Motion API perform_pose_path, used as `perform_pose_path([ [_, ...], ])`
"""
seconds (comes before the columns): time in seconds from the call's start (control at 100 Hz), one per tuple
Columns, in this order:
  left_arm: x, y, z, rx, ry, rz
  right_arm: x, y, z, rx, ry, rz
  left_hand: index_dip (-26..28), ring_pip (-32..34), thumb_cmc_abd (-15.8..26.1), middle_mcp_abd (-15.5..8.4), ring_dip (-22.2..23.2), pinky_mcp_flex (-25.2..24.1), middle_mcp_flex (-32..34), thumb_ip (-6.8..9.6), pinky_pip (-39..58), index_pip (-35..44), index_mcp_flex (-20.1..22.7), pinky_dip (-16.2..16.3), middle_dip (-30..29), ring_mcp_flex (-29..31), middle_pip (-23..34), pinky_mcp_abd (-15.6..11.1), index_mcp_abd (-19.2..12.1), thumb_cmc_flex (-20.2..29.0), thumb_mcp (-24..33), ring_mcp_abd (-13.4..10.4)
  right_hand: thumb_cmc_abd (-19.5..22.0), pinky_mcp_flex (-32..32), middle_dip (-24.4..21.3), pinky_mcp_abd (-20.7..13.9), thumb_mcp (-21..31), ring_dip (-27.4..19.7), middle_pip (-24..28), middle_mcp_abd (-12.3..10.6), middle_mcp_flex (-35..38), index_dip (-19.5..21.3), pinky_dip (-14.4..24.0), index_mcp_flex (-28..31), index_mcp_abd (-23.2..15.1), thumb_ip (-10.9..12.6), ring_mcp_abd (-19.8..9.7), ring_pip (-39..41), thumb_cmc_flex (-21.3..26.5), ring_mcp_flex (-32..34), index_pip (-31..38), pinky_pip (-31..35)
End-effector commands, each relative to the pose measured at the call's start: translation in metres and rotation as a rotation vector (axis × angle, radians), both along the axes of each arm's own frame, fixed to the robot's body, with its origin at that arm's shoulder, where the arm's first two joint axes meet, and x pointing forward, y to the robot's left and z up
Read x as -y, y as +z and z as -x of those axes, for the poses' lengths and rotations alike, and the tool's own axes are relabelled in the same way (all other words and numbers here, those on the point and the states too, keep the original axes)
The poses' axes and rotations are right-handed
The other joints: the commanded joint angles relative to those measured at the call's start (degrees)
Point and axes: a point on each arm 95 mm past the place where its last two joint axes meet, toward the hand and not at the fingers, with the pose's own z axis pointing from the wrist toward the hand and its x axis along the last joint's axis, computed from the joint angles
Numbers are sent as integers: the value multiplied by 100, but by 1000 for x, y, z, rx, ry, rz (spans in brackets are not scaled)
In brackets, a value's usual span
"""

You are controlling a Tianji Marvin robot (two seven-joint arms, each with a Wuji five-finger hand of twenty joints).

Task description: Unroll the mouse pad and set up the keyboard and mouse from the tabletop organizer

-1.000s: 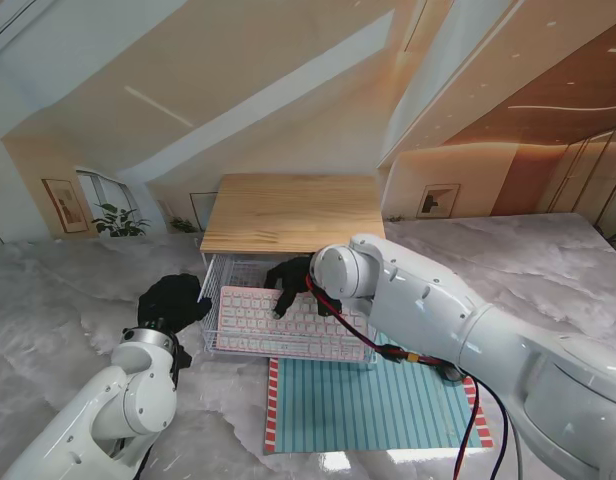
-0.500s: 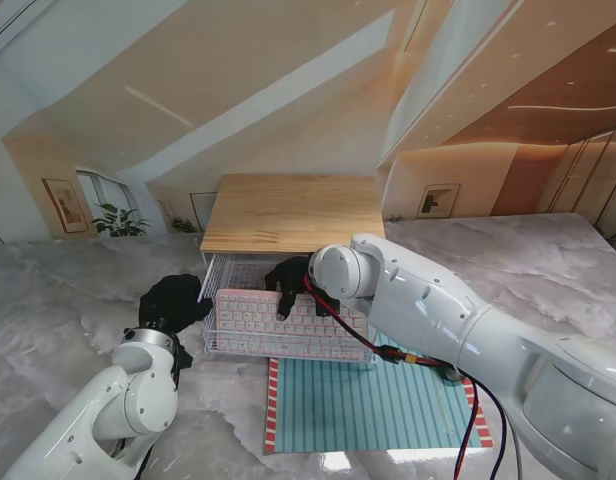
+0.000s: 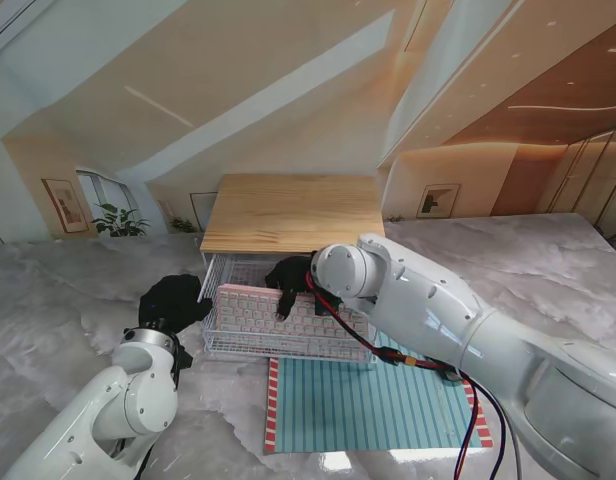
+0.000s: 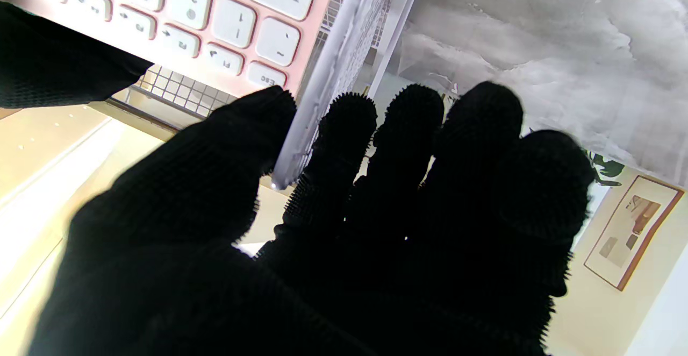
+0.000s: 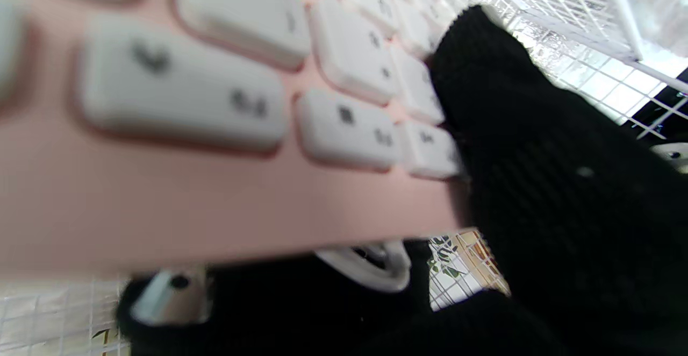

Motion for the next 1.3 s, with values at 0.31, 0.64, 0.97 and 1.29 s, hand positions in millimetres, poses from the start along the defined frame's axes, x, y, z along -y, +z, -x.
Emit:
perform_pose_path([
  [0.31,4,-1,2,-14,-15,17,4,4,9,22,30,-72,-73,120,-159,71,5,141,110,-60,220,76,62,-76,79,157,58,-94,85,282,148,252,718,301,225,-524,780,436,175,134,68,11,180,546,-276,156,-750,1010,997,849,388,939],
  [0.64,5,-1,4,-6,-15,38,9,11,13,37,60,-114,-53,62,98,73,20,-115,-105,63,171,-254,44,-24,72,-87,-26,-179,32,-373,60,271,808,313,355,-482,925,452,204,173,-49,95,430,562,-256,103,-797,981,987,829,396,767],
  [0.97,3,-1,7,8,-25,54,13,20,18,72,65,-148,397,-219,772,48,31,-956,-758,338,-186,-1187,-199,335,68,-865,-271,-331,16,-1116,-553,319,879,312,440,-472,965,468,213,163,-119,164,534,553,-274,85,-798,975,977,794,388,736],
  [1.29,0,-1,12,23,-19,55,14,25,22,110,58,-185,356,-462,998,-26,-35,-1603,-1308,306,-440,-1531,-588,443,36,-1480,-461,-410,-122,-1293,-903,294,889,296,487,-430,983,492,209,170,-142,202,640,550,-258,75,-796,968,987,779,377,739],
])
